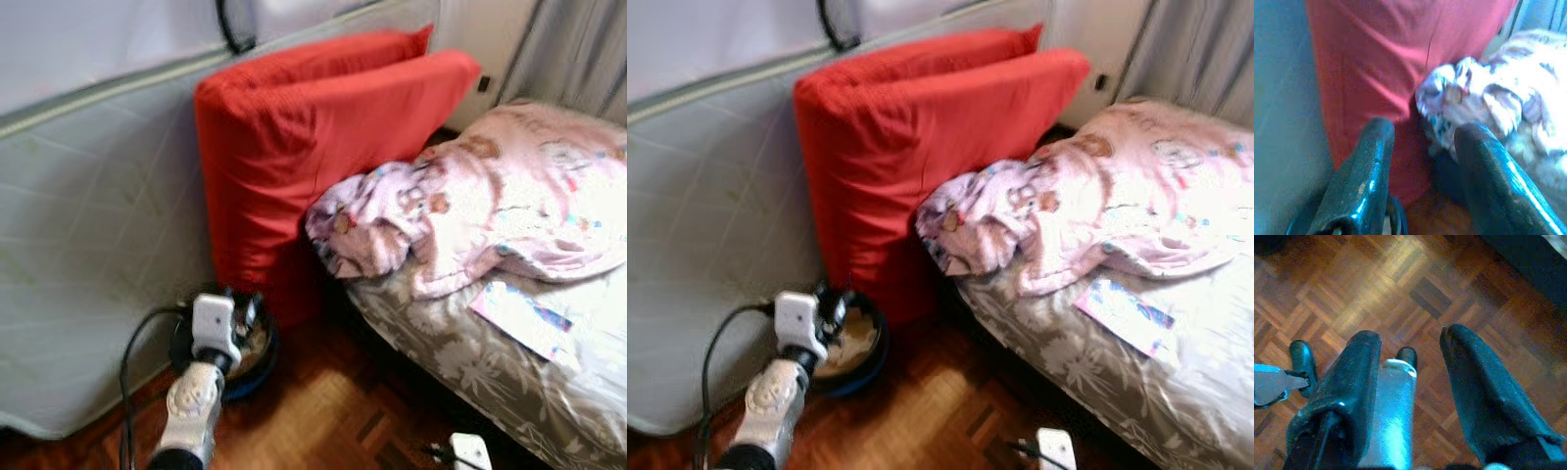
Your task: Clean up the room
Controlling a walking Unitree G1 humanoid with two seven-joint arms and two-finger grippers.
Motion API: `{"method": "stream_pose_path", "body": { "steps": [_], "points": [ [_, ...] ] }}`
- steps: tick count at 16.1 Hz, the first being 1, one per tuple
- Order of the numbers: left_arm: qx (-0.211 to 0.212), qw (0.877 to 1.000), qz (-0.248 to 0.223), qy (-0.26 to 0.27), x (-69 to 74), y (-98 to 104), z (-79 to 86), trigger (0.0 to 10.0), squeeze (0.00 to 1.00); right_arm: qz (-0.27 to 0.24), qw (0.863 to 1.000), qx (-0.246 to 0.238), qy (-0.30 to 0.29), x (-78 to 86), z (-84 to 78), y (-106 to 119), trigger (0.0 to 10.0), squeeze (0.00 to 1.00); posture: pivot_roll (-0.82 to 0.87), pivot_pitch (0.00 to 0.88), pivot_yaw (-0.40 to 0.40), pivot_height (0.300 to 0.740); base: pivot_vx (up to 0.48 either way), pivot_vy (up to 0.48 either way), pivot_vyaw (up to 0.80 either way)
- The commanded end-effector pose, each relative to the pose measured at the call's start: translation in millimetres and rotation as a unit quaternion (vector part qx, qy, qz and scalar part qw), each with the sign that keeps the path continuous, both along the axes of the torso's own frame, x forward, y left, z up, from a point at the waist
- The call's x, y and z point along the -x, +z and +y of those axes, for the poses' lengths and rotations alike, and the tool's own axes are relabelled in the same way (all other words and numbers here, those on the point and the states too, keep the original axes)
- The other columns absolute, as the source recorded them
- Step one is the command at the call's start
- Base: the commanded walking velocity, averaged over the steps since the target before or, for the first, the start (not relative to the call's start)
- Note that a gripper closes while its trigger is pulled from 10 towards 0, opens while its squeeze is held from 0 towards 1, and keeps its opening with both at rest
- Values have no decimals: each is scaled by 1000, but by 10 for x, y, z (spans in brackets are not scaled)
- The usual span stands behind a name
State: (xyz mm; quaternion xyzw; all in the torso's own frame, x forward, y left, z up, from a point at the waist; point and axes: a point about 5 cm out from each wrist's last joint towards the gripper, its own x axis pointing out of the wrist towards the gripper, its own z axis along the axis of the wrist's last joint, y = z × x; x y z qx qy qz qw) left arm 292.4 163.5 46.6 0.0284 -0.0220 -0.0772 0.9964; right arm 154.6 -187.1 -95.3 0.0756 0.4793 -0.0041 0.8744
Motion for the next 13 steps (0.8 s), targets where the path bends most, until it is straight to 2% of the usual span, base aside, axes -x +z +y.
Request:
{"method": "stream_pose_path", "body": {
  "steps": [1,4,5,6,7,8,11,13],
  "points": [
    [-9,1000,-7,3,25,32,44,10000,0,1,1000,-4,-7,17,17,-9,10000,0,-24,29,-3,740,0,0,0],
    [-22,999,-23,24,294,41,142,10000,0,0,1000,-5,-11,27,12,-11,10000,0,-25,29,3,740,0,0,0],
    [-28,999,-21,41,491,19,231,10000,0,1,1000,-4,-10,34,8,-13,10000,0,-22,29,2,740,0,0,0],
    [-36,998,-17,45,598,5,265,10000,0,1,1000,-3,-9,36,7,-14,10000,0,-22,29,3,740,0,0,0],
    [-39,998,-11,50,694,-10,288,10000,0,1,1000,-3,-10,38,5,-14,10000,0,-19,32,2,740,0,0,0],
    [-52,997,5,54,732,-51,300,10000,0,1,1000,-3,-10,42,4,-15,10000,0,-17,31,8,740,0,0,0],
    [-24,991,104,79,693,-368,392,10000,0,1,1000,-4,-7,48,14,-18,10000,0,-4,16,4,740,0,0,0],
    [-52,974,206,76,806,-695,466,10000,0,-2,1000,-5,-9,37,16,-13,10000,0,-13,20,-1,740,0,0,0]
  ]
}}
